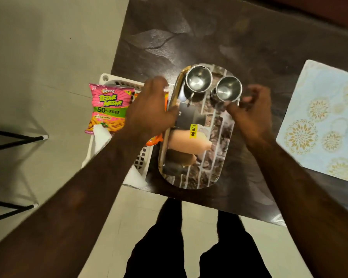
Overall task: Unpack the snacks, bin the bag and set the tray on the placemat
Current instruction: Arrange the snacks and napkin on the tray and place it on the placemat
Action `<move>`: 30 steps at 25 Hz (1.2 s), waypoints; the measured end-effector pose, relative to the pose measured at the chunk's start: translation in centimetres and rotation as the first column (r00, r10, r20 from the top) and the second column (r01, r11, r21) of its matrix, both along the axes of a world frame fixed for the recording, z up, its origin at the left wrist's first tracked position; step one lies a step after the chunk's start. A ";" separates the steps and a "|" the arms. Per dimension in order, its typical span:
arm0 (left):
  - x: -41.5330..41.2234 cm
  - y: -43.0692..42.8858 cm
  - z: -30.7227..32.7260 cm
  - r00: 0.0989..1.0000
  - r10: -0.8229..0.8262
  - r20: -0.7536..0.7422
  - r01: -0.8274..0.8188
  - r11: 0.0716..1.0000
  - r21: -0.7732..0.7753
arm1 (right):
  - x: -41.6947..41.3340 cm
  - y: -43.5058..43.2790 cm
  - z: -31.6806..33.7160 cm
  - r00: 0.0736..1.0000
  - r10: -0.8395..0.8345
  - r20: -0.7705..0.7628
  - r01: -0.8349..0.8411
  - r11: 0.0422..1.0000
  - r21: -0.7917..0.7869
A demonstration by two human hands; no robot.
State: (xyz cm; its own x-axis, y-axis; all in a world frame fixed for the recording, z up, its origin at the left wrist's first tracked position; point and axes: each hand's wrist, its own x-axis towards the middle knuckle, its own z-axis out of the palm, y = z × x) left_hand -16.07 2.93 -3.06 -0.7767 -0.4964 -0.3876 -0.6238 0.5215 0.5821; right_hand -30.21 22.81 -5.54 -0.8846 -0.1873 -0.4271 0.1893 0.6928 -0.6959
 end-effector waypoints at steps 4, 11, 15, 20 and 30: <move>-7.2 0.9 -2.3 0.992 -0.115 0.057 0.118 0.991 -0.056 | -1.7 -1.4 -1.5 0.964 0.267 -0.021 -0.262 0.957 0.120; -8.6 1.4 -4.2 0.977 -0.186 0.101 0.201 0.966 -0.163 | -1.8 -2.7 -2.0 0.972 0.225 -0.072 -0.201 0.947 0.249; -8.7 1.4 -4.1 0.978 -0.181 0.101 0.196 0.967 -0.164 | -1.9 -2.8 -1.8 0.971 0.228 -0.068 -0.204 0.944 0.260; -8.8 1.6 -4.2 0.982 -0.160 0.097 0.174 0.971 -0.162 | -2.0 -2.7 -1.8 0.967 0.243 -0.073 -0.216 0.940 0.263; -5.5 2.5 -1.4 0.989 -0.096 -0.113 0.076 0.982 -0.173 | 0.4 0.1 1.1 0.990 0.135 -0.026 -0.130 0.980 0.152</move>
State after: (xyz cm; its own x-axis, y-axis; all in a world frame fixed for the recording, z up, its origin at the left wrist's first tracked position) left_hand -21.59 5.43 -4.42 -0.8552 -0.4756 -0.2057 -0.5031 0.6668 0.5498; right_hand -29.77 22.87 -4.41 -0.8717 -0.2403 -0.4271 0.0652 0.8070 -0.5870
